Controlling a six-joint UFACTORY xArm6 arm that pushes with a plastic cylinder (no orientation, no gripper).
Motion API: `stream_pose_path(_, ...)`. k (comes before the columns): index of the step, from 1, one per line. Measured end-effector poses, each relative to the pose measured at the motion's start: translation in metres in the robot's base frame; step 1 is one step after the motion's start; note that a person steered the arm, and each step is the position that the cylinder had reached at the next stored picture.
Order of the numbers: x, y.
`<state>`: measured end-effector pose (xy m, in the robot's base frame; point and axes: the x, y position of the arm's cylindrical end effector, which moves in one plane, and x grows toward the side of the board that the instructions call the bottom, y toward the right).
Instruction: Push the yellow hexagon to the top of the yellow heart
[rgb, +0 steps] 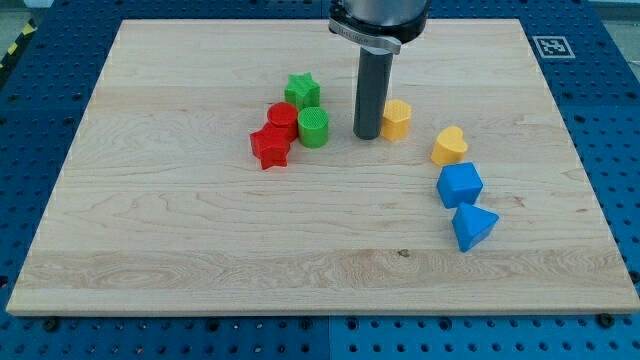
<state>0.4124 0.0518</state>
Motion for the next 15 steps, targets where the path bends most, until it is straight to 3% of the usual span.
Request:
stream_pose_path(2,0.033,0.001)
stream_pose_path(8,-0.007,0.035)
stream_pose_path(12,-0.059,0.012)
stream_pose_path(15,-0.055,0.030)
